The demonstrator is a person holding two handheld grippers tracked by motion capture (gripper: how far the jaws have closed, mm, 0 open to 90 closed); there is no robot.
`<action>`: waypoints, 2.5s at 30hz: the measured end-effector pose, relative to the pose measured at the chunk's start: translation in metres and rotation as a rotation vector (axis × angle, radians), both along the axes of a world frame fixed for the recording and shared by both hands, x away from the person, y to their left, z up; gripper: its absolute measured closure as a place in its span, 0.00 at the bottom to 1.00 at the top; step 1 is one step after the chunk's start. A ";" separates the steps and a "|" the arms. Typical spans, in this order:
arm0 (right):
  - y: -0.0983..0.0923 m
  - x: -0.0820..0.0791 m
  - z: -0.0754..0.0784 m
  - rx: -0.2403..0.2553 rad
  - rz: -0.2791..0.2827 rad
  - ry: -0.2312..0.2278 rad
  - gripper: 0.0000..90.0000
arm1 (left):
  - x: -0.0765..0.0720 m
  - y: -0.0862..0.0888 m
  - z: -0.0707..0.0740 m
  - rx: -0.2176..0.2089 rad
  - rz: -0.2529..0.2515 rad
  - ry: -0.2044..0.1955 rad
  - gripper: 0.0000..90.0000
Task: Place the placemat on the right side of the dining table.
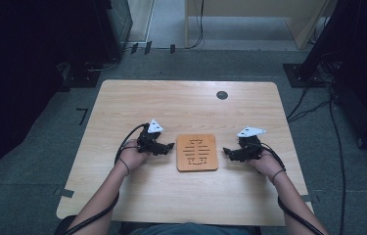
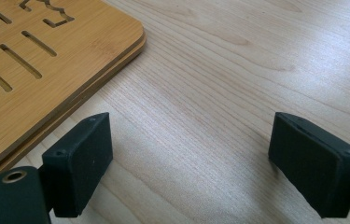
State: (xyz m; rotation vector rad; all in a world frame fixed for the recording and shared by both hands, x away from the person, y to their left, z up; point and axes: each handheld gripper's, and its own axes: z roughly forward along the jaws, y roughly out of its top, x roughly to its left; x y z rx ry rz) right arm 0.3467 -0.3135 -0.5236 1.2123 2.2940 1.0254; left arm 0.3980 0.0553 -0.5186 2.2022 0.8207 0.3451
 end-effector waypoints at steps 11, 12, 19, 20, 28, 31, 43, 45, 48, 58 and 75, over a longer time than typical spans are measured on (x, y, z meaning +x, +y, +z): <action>0.003 0.004 0.000 -0.006 -0.007 0.009 0.07 | -0.002 -0.001 0.000 0.000 0.021 0.000 0.16; 0.004 0.005 -0.001 -0.010 -0.005 0.015 0.05 | -0.002 -0.001 0.000 0.000 0.022 0.000 0.16; 0.007 0.008 -0.001 -0.020 -0.011 0.029 0.00 | -0.002 -0.001 0.000 -0.001 0.022 0.000 0.16; 0.007 0.008 -0.001 -0.020 -0.011 0.028 0.00 | -0.002 -0.001 0.000 -0.001 0.023 0.000 0.16; 0.008 0.009 -0.001 -0.020 -0.009 0.028 0.00 | -0.003 -0.001 0.000 -0.002 0.031 0.001 0.16; 0.008 0.010 -0.001 -0.022 -0.013 0.030 0.00 | -0.003 -0.001 0.000 -0.002 0.033 0.001 0.16; 0.011 0.013 0.001 -0.034 -0.036 0.054 0.00 | -0.002 0.001 0.004 0.004 0.039 0.044 0.16; 0.012 0.014 0.002 -0.032 -0.048 0.064 0.00 | -0.002 0.001 0.005 -0.002 0.044 0.058 0.16; 0.012 0.015 0.005 -0.007 -0.079 0.095 0.02 | -0.002 0.002 0.006 -0.003 0.046 0.072 0.16; 0.013 0.016 0.011 -0.003 -0.085 0.127 0.10 | -0.004 0.001 0.012 -0.009 0.035 0.119 0.16; 0.025 0.014 0.014 -0.006 -0.058 0.109 0.11 | -0.011 -0.005 0.019 -0.030 -0.004 0.143 0.16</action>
